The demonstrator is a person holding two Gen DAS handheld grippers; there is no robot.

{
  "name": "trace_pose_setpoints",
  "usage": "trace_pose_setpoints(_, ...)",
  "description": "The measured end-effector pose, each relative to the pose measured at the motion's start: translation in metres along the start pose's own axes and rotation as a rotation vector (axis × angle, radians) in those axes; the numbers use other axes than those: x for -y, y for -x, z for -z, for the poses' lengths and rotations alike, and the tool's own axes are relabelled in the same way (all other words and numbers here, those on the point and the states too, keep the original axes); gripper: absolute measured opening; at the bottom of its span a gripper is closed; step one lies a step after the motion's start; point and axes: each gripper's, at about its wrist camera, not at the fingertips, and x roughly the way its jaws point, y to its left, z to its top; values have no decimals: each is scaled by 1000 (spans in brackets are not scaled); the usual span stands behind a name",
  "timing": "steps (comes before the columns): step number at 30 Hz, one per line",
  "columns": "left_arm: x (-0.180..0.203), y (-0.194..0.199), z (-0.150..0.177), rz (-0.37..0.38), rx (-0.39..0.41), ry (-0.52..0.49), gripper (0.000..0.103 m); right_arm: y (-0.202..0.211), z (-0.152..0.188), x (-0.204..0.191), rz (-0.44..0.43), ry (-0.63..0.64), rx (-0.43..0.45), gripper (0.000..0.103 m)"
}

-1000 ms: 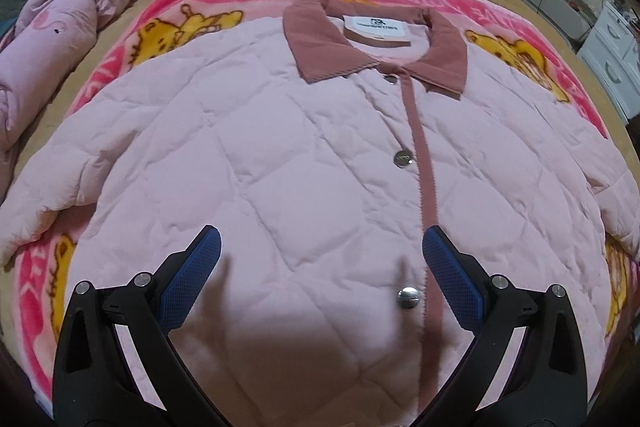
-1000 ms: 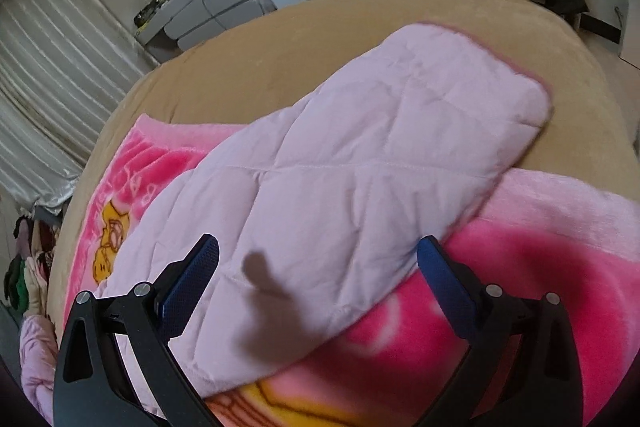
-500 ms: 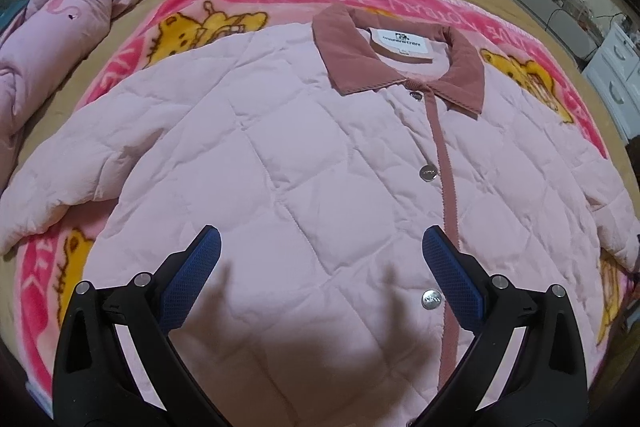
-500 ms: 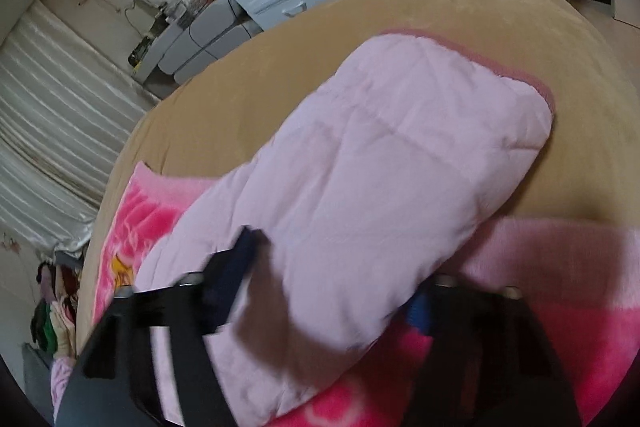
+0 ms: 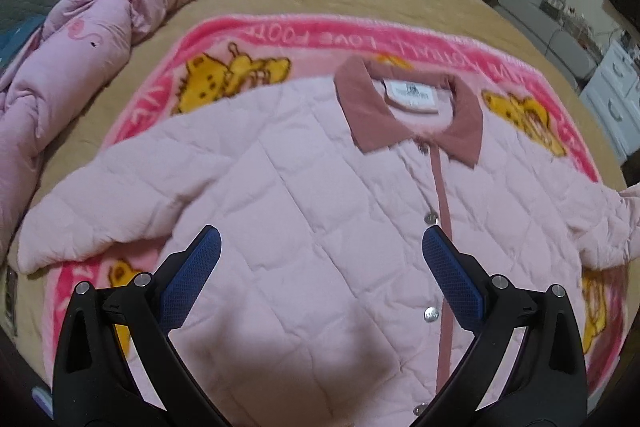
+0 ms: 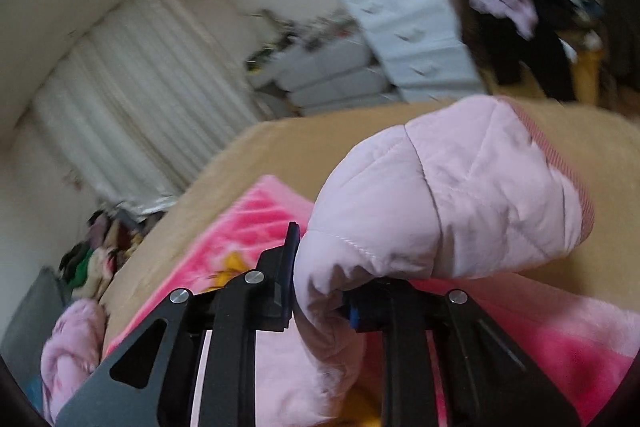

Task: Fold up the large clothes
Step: 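Lift the sleeve with the right tool and carry it across the jacket body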

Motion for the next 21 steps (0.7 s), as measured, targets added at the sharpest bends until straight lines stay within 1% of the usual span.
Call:
trace_pose_setpoints(3, -10, 9, -9, -11, 30, 11, 95, 9, -1, -41, -85, 74, 5, 18)
trace_pose_setpoints(7, -22, 15, -15, -8, 48, 17, 95, 13, 1, -88, -150, 141, 4, 17)
trace_pose_setpoints(9, -30, 17, -17, 5, 59, 38, 95, 14, 5, -111, -181, 169, 1, 17)
trace_pose_setpoints(14, -44, 16, -15, 17, 76, 56, 95, 14, 15, -160, -227, 235, -12, 17)
trace_pose_setpoints(19, -61, 8, -6, 80, 77, 94, 95, 7, 29, -204, -246, 303, -21, 17)
trace_pose_setpoints(21, -69, 3, -4, 85, 63, 107, 95, 5, 37, -220, -257, 328, -33, 17)
